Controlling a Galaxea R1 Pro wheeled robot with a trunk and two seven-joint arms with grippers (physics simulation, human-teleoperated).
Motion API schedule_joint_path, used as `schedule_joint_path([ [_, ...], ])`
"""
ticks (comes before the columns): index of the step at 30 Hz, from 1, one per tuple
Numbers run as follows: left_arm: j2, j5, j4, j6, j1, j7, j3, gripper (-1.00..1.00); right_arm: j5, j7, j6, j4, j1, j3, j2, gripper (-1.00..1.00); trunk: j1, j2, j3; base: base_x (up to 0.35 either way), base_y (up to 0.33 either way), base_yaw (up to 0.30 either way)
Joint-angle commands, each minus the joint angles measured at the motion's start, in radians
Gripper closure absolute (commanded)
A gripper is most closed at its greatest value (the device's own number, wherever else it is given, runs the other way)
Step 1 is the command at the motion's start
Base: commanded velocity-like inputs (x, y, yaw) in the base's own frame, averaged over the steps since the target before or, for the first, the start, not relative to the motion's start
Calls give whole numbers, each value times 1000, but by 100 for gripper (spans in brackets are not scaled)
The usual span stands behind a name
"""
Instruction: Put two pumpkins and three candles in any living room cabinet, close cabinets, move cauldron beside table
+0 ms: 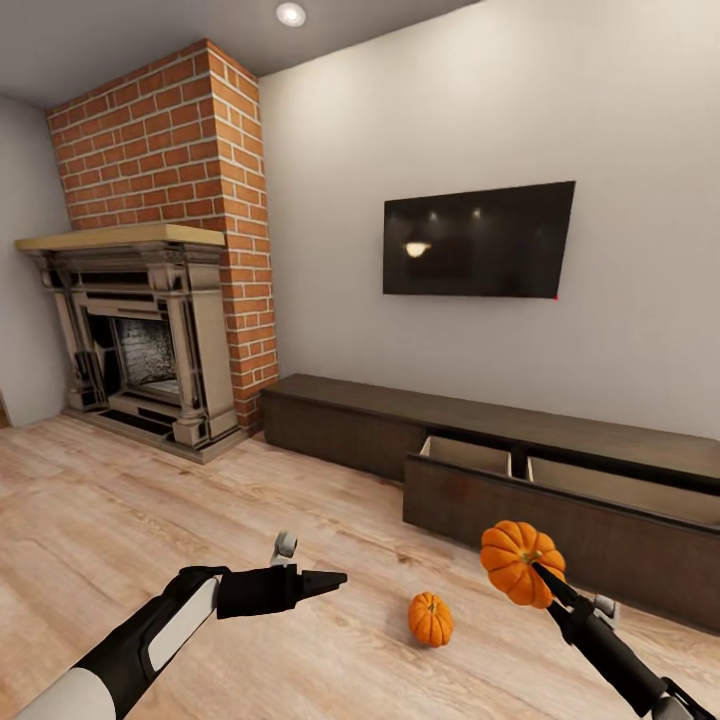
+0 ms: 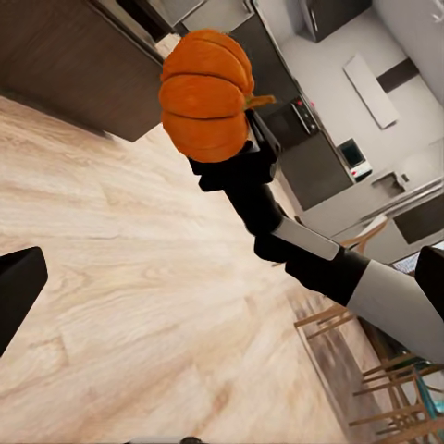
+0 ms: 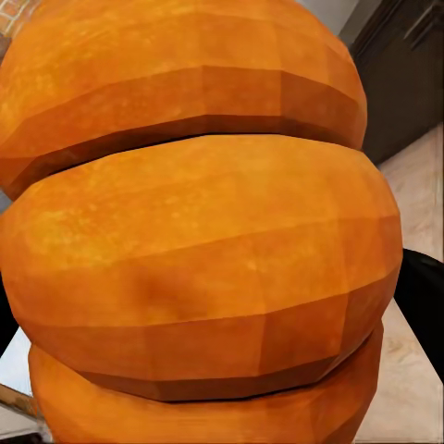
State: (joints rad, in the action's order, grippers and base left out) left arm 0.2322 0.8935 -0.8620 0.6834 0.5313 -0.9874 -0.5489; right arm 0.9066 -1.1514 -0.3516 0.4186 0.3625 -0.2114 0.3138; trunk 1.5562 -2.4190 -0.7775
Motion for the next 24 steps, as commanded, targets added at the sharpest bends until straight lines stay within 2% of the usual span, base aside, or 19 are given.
schedule_joint_path([
  [1,1,9,0,7,1,1,-3,-100,6,11,-10,2,1,-1,-1,100,-4,7,1,0,0,0],
  [6,1,9,0,7,1,1,-3,-100,5,147,-10,43,1,3,-7,100,-23,42,11,0,0,0],
  [9,1,9,0,7,1,1,-3,-100,5,182,-10,61,0,4,-8,100,-35,63,17,0,0,0],
  [24,1,8,0,7,1,3,-3,-100,4,252,-10,74,0,4,-8,100,-92,168,45,0,0,0],
])
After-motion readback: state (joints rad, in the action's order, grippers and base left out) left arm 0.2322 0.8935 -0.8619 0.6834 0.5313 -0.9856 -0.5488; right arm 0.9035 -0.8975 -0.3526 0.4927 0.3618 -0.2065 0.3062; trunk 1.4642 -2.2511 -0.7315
